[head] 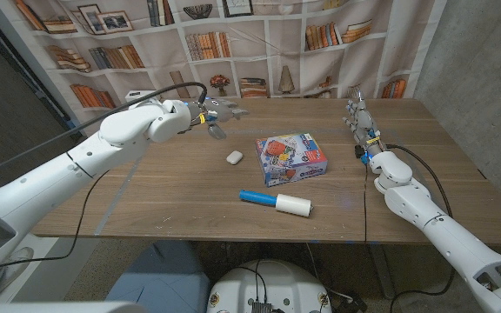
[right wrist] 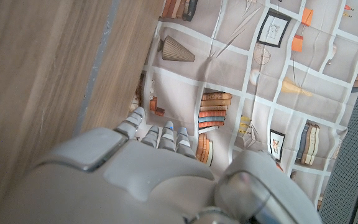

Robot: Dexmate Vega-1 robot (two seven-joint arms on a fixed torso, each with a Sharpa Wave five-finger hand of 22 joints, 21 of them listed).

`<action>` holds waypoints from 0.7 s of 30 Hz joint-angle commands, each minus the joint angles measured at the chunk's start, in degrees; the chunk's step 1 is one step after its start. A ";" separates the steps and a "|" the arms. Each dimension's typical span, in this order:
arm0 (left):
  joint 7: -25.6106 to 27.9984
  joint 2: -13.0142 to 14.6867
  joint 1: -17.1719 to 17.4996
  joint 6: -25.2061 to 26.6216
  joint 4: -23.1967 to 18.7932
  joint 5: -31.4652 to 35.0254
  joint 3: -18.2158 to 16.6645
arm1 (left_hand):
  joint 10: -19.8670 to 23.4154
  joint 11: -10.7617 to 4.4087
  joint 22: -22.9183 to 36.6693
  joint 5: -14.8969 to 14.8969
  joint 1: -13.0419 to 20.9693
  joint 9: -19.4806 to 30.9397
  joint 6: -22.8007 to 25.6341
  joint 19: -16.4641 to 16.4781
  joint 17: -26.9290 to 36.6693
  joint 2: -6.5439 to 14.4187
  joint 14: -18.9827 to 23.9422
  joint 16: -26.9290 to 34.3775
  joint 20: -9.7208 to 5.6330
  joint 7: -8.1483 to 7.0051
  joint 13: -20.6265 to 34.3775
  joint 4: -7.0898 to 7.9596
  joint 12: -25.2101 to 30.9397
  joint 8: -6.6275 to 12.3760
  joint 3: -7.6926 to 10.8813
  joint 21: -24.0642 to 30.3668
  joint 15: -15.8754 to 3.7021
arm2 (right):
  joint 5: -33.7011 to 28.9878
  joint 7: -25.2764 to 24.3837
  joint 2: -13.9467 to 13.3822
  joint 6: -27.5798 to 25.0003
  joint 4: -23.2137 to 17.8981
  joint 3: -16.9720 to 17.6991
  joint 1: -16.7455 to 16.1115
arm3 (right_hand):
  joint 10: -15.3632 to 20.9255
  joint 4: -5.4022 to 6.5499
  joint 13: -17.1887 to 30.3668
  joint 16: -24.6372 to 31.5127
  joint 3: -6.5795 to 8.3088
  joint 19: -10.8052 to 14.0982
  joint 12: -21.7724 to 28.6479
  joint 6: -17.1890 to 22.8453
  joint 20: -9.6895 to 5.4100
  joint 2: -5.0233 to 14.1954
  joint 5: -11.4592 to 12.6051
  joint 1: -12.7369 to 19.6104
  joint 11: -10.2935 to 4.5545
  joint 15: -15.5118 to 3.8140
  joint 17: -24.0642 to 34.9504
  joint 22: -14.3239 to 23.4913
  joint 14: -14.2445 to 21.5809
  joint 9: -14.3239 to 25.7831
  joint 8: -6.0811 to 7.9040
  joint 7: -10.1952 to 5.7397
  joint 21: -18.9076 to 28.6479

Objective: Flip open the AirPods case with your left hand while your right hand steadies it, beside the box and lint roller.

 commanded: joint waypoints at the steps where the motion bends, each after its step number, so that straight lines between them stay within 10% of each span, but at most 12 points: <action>1: -1.84 0.82 0.65 -0.33 -1.06 0.20 -0.53 | 0.58 -0.09 0.16 0.68 0.74 0.06 -4.98 -0.02 0.27 -0.14 -0.37 0.24 0.47 0.57 0.25 -0.01 0.54 0.33 0.55 0.29 0.05 | -0.21 -0.60 -0.42 -0.73 -1.28 0.04 -0.48 | -0.16 -0.35 0.10 0.05 0.03 -0.28 -0.17 -0.30 0.08 -0.03 -0.22 0.57 -0.25 0.01 -0.01 0.31 -0.32 0.25 -0.02 -0.23 0.12; 21: -4.31 0.70 0.39 -1.82 -0.98 2.18 0.03 | -1.54 0.63 0.19 2.35 0.01 0.07 -6.44 -0.72 0.25 -1.12 -1.07 0.06 1.13 0.91 0.45 0.25 -0.11 -0.04 0.65 0.10 1.20 | -0.48 -0.97 0.16 -1.02 -1.16 -0.36 -0.06 | -0.11 -0.48 0.12 0.08 0.16 -0.48 -0.15 -0.32 0.14 0.12 -0.29 0.80 -0.20 0.03 -0.02 0.32 -0.41 0.26 -0.03 -0.16 0.18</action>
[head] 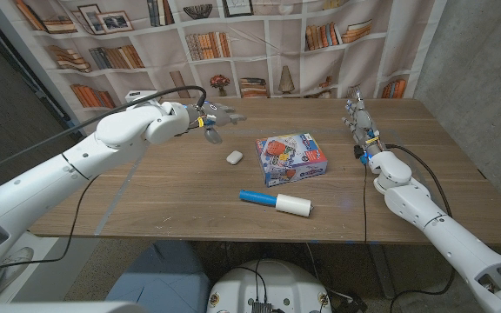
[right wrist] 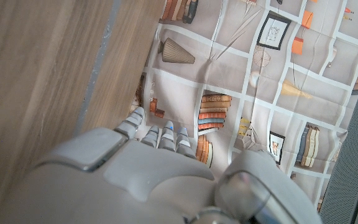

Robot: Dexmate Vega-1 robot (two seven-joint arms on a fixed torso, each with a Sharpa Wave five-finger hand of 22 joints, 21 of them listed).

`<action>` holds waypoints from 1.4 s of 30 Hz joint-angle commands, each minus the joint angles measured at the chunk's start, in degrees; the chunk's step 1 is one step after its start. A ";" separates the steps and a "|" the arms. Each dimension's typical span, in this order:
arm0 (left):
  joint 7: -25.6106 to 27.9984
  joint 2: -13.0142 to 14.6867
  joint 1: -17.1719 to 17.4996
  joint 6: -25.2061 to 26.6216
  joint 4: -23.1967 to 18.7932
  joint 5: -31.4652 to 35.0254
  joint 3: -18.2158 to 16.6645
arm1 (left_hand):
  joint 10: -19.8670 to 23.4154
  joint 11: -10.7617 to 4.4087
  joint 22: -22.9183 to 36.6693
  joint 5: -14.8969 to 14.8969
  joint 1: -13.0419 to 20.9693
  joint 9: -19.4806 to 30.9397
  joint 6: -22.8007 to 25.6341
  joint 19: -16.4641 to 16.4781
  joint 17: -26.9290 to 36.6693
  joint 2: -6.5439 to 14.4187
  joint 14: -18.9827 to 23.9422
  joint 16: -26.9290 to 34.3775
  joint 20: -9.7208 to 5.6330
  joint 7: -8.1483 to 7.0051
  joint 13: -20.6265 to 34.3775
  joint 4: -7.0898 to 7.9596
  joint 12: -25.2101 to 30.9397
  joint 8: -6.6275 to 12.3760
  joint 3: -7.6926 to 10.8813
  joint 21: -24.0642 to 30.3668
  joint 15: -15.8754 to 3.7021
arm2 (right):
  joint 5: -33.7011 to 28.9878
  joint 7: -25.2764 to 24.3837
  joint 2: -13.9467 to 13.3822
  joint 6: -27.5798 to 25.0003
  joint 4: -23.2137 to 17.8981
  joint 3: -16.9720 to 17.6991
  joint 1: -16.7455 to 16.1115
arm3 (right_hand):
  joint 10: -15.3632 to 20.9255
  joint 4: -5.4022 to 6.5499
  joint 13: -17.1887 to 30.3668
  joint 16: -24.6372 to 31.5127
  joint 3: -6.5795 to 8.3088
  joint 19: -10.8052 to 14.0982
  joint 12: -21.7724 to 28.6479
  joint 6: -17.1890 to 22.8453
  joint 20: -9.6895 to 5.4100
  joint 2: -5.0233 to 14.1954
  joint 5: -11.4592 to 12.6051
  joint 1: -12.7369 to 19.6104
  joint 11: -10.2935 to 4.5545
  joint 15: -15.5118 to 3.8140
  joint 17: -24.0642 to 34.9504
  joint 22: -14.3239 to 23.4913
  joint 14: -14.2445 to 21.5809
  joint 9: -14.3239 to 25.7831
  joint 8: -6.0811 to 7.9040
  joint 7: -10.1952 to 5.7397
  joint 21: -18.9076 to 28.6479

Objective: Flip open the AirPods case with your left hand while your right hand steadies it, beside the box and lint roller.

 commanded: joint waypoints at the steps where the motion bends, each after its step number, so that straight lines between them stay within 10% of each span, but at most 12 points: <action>1: -0.87 -0.36 -0.15 -0.73 0.26 1.23 0.54 | -0.61 0.06 0.19 0.34 -0.14 0.07 -6.46 -0.34 0.26 -0.68 -0.16 0.05 0.30 0.33 0.18 0.19 -0.11 -0.04 0.24 0.09 0.29 | -0.10 -0.22 0.25 -0.28 -0.08 -0.19 0.22 | -0.11 -0.25 0.13 0.07 -0.07 -0.49 -0.15 -0.33 0.14 0.13 -0.30 0.82 -0.23 0.07 -0.02 0.32 -0.43 0.26 -0.03 -0.18 0.19; 42: 2.71 -2.37 1.21 -0.28 2.78 4.03 2.61 | 0.69 -1.82 0.26 -0.38 -1.21 0.04 -7.27 -0.91 0.08 -2.86 0.29 0.43 -0.04 0.57 1.21 0.20 1.23 0.10 -0.56 0.24 0.18 | -0.03 -0.90 0.01 -0.41 -1.13 0.03 -1.08 | -0.20 -0.51 0.16 0.13 0.22 -0.59 -0.18 -0.34 0.19 0.43 -0.46 1.28 0.05 0.00 -0.02 0.32 -0.50 0.27 -0.03 -0.22 0.31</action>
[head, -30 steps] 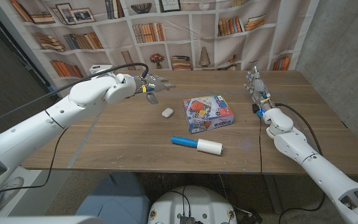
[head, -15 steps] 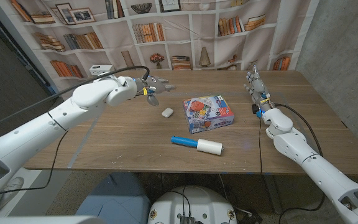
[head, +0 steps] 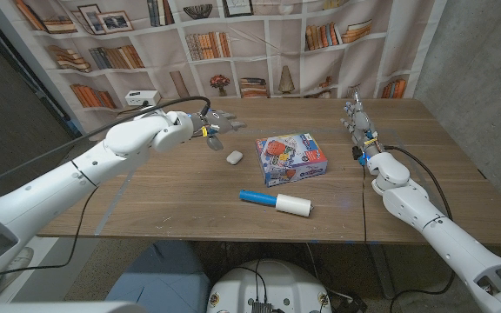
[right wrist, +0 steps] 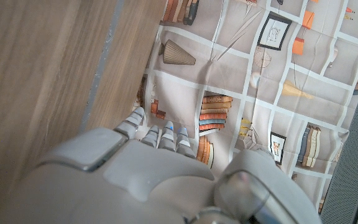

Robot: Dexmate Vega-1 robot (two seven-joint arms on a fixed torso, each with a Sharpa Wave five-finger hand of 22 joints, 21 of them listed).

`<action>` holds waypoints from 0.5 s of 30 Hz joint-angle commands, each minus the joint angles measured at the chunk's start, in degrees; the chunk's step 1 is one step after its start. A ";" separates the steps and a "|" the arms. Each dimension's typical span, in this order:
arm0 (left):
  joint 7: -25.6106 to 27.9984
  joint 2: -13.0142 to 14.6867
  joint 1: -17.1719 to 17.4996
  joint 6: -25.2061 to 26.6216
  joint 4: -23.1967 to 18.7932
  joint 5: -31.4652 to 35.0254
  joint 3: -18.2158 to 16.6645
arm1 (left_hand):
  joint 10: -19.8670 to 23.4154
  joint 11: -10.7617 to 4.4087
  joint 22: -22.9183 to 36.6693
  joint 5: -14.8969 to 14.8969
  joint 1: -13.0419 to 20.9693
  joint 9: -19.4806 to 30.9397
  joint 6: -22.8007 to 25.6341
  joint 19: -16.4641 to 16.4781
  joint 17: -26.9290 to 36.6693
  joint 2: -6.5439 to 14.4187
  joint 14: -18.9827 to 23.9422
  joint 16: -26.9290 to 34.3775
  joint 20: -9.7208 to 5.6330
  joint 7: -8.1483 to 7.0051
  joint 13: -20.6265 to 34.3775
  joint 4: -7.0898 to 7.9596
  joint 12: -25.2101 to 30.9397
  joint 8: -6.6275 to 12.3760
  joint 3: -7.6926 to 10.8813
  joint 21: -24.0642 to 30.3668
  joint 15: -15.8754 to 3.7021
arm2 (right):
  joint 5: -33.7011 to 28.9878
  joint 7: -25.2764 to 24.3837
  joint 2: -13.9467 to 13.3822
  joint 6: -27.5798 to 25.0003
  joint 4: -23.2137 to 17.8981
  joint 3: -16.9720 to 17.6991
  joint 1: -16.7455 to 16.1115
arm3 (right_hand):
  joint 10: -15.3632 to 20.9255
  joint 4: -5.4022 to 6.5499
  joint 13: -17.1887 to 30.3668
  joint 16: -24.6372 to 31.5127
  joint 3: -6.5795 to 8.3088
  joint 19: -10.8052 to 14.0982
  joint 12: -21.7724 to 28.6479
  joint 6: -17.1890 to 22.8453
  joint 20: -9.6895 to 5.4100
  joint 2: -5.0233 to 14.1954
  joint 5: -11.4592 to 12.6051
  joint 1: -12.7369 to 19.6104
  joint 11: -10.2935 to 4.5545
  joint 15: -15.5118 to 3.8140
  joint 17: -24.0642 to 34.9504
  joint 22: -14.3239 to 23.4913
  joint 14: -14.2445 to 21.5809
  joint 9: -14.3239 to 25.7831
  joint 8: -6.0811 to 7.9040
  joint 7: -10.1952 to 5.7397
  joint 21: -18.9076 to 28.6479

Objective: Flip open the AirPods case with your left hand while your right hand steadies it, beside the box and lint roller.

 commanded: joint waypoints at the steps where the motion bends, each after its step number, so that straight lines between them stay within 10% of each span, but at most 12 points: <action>1: 0.39 -0.68 0.22 0.10 0.42 0.10 0.89 | 0.89 -0.34 0.11 -0.20 0.12 0.19 -7.28 -0.51 0.09 -0.62 0.37 0.42 -0.05 0.59 0.41 0.19 0.64 0.10 -0.22 0.24 0.10 | 0.06 -0.25 -0.23 -0.22 -0.47 0.14 -0.49 | -0.19 -0.28 0.17 0.13 -0.01 -0.59 -0.18 -0.35 0.20 -0.02 -0.02 0.83 -0.01 0.08 -0.02 0.32 -0.50 0.27 -0.04 -0.22 0.31; 15: 0.97 -1.05 0.88 0.83 0.09 0.47 1.12 | 2.34 -0.83 0.13 -1.29 -0.50 0.22 -6.79 -0.39 0.15 -0.92 1.91 0.62 0.12 0.46 1.62 0.48 2.27 0.36 -0.65 0.37 -0.14 | 0.23 -0.19 -0.13 -0.09 -0.43 0.14 -0.87 | -0.21 -0.32 0.19 0.15 0.02 -0.66 -0.18 -0.35 0.23 0.01 -0.10 0.86 -0.15 0.07 0.00 0.32 -0.55 0.28 -0.04 -0.25 0.33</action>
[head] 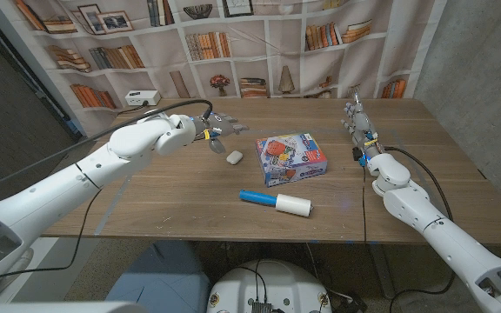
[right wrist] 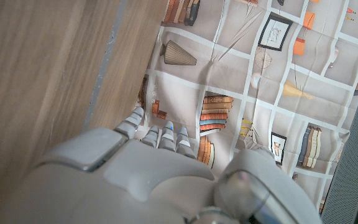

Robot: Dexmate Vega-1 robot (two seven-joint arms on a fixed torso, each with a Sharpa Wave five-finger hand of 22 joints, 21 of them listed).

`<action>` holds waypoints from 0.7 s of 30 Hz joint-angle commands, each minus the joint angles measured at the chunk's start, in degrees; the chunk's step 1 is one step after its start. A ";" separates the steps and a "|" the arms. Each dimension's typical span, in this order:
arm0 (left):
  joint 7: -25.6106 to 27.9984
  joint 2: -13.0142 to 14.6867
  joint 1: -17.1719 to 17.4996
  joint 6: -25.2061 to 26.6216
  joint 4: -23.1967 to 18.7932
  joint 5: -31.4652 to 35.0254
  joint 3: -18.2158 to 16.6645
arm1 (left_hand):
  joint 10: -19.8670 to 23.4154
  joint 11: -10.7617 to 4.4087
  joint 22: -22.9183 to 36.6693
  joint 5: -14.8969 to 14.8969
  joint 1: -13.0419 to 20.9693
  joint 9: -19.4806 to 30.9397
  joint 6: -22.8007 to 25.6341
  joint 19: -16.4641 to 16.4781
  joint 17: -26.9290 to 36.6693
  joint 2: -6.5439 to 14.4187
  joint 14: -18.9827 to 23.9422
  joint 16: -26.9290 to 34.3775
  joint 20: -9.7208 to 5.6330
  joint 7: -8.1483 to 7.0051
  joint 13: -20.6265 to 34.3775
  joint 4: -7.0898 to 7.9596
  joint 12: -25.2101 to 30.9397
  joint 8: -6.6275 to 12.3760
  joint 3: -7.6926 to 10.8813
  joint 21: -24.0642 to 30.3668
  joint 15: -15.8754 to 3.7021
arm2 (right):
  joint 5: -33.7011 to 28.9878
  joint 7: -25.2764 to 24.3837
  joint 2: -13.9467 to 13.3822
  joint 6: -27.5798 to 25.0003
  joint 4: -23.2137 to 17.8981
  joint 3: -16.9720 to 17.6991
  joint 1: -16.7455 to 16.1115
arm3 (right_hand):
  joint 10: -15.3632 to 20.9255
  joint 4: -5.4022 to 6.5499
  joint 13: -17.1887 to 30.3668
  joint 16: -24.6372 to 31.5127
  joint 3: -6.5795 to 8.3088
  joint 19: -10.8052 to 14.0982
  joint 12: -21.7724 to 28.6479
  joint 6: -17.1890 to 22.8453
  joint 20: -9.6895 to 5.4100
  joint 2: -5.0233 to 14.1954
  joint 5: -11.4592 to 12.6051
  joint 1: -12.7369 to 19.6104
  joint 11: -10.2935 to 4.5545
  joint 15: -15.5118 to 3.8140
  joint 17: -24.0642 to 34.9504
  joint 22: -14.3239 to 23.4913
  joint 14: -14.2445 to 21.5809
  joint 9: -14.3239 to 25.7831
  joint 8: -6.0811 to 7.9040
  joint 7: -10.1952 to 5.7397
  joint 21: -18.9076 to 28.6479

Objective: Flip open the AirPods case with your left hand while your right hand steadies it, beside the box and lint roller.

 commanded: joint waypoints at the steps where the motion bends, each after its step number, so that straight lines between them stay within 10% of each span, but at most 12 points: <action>1: 0.51 -0.51 0.70 0.76 -0.26 0.46 0.44 | 1.02 -0.14 0.13 -0.32 -0.08 0.07 -6.75 -0.39 0.15 -0.47 0.51 0.17 0.12 0.45 0.40 0.02 0.67 0.37 -0.20 0.37 0.05 | 0.13 -0.11 0.05 0.00 -0.01 -0.01 -0.31 | -0.22 -0.33 0.19 0.15 0.02 -0.34 -0.18 -0.30 -0.10 0.00 -0.10 0.41 -0.18 0.06 0.00 0.32 -0.55 0.28 -0.02 -0.24 0.34; 21: 0.74 -0.79 2.39 4.62 -0.37 3.07 0.69 | 4.04 -0.61 0.19 -2.50 -0.97 0.10 -9.34 -3.91 0.13 -0.11 -0.55 -0.57 1.60 0.93 2.69 0.19 3.76 -0.28 -0.87 -0.35 0.35 | 0.20 -0.34 -0.04 -0.26 -0.37 -0.05 -0.95 | -0.23 -0.36 0.20 0.20 0.02 -0.34 -0.18 -0.33 -0.02 -0.02 -0.18 0.40 -0.27 0.06 0.02 0.33 -0.53 0.29 -0.03 -0.32 0.37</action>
